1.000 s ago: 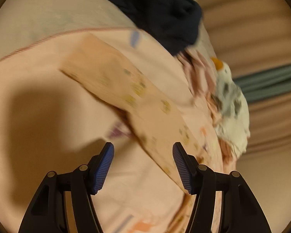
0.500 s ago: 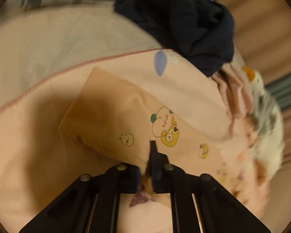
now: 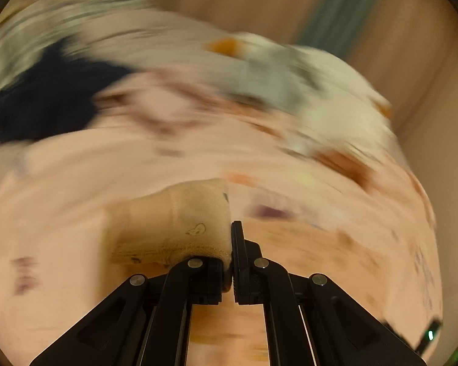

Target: Fold small clothes

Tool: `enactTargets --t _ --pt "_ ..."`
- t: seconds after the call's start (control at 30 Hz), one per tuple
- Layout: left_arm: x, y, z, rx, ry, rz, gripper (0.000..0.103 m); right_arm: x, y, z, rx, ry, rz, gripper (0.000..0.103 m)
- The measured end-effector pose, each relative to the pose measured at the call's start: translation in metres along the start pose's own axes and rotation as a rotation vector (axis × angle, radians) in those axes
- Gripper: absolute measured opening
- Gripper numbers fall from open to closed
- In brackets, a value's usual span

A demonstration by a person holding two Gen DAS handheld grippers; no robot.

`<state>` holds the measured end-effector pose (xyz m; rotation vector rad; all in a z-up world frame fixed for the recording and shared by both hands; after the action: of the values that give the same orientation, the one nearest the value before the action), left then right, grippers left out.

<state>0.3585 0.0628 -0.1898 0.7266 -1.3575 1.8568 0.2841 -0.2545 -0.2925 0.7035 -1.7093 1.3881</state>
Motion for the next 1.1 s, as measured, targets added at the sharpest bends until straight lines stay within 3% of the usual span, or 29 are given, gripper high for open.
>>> enactTargets --t 0.1,0.17,0.23,0.3,0.37,0.43,0.53,0.6,0.67,0.8,0.97,1.1 --pt "-0.035 0.025 0.071 -0.169 -0.018 -0.058 0.003 0.000 0.000 0.001 -0.008 -0.013 0.000 0.021" --pt "-0.060 0.043 0.085 -0.169 0.014 -0.155 0.003 0.000 0.000 0.002 -0.014 -0.022 0.001 0.021" --pt "-0.092 0.061 0.088 -0.098 0.044 -0.277 0.003 0.000 0.000 0.003 -0.019 -0.031 0.002 0.021" --pt "-0.099 0.073 0.087 -0.089 0.018 -0.299 0.003 0.000 0.001 0.003 -0.022 -0.035 0.003 0.021" --pt "-0.094 0.075 0.091 -0.157 -0.018 -0.285 0.008 0.000 0.001 0.003 -0.022 -0.036 0.005 0.022" --pt "-0.083 0.076 0.098 -0.282 -0.062 -0.345 0.011 0.000 0.001 0.002 -0.020 -0.036 0.008 0.022" --pt "-0.054 0.076 0.094 -0.333 -0.047 -0.347 0.012 0.000 0.002 0.002 -0.014 -0.044 0.010 0.028" --pt "-0.027 0.071 0.075 -0.311 -0.066 -0.285 0.024 0.000 0.001 0.000 -0.004 -0.048 0.009 0.032" --pt "-0.004 0.074 0.048 -0.265 -0.108 -0.258 0.054 0.000 0.001 -0.004 0.014 -0.033 0.010 0.034" --pt "0.016 0.086 -0.012 -0.117 -0.116 -0.244 0.055 -0.001 0.001 -0.009 0.045 -0.002 0.012 0.036" --pt "-0.024 0.112 -0.036 -0.044 -0.067 -0.383 0.053 0.000 0.001 -0.009 0.041 -0.005 0.014 0.037" --pt "-0.042 0.099 -0.025 -0.031 -0.122 -0.292 0.042 -0.001 0.001 -0.010 0.050 0.010 0.011 0.037"
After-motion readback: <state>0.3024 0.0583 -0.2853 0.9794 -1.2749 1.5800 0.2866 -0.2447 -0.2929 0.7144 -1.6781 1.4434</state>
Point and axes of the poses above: each gripper's, at about its wrist camera, not at the fingertips, and x roughly against the way its jaws point, z to its right, y to its underside, the point moved 4 cm from there along -x, roughly the way its jaws point, and after that the axes turned 5 degrees about -z, right-handed, at the moved point
